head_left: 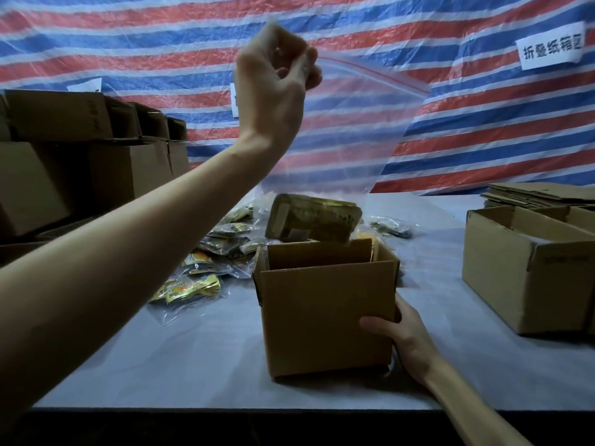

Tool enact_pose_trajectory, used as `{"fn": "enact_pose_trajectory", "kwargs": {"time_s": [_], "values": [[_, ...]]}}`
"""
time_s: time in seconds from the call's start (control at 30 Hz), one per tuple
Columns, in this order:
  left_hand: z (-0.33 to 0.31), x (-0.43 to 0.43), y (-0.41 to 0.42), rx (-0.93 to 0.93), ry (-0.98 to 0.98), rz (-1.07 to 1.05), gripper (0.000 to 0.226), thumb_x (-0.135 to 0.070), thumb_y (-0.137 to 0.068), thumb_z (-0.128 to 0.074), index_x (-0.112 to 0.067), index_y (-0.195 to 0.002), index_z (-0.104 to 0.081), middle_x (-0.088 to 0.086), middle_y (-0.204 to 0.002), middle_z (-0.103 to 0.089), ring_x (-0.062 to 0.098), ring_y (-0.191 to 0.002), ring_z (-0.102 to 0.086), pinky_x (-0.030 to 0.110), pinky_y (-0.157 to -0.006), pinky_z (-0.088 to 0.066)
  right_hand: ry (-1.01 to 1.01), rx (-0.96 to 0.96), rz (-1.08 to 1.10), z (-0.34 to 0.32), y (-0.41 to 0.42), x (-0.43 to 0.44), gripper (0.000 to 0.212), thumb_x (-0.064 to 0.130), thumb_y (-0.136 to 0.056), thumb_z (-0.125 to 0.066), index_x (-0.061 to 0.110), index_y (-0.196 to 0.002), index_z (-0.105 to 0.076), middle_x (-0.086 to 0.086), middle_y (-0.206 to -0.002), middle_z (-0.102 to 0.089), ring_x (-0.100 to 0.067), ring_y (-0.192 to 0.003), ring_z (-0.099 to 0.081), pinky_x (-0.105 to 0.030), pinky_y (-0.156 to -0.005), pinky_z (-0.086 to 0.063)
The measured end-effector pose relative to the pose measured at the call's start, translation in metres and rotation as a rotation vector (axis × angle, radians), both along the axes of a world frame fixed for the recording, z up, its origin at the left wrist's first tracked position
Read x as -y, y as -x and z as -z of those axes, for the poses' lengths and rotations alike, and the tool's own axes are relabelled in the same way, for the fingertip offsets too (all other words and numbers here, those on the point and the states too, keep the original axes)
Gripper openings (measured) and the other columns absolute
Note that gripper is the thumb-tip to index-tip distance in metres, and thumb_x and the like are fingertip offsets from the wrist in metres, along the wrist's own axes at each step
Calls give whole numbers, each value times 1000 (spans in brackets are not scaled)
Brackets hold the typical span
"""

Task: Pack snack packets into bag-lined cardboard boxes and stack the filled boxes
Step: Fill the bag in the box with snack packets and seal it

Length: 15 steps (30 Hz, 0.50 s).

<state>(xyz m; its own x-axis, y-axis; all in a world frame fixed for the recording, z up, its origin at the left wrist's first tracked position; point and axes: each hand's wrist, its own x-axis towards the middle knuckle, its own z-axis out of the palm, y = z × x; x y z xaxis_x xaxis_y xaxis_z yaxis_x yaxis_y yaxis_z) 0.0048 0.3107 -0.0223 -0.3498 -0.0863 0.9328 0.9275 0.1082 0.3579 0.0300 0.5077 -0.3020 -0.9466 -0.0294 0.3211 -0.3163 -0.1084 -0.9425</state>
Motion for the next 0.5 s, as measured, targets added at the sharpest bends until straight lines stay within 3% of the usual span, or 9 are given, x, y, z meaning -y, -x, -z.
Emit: {"fn": "enact_pose_trajectory", "kwargs": {"time_s": [0.17,0.37,0.5], "values": [[11,-5,1,77,-28,56,11,6,-95,-63,-4,-91,-59,12,-78,-64,32,-81,-73,43,-79,-63,32,-6,-9,1,1,0,74,44,-41,-98,34,-110,-74,-8,-113,-75,-27,-103,-72,-34,-79,-60],[21,-14,2,127,-29,91,10,6,-96,-63,-2,-92,-59,12,-77,-64,36,-82,-73,42,-80,-63,22,-13,9,2,1,-1,66,34,-47,-93,31,-110,-74,-8,-111,-76,-25,-101,-73,-28,-77,-59],[33,-15,10,236,-48,155,13,7,-96,-62,-3,-88,-59,12,-77,-64,28,-78,-71,40,-82,-63,12,-25,-7,1,0,-2,65,32,-51,-93,29,-113,-72,-9,-112,-76,-25,-101,-73,-28,-78,-59]]}}
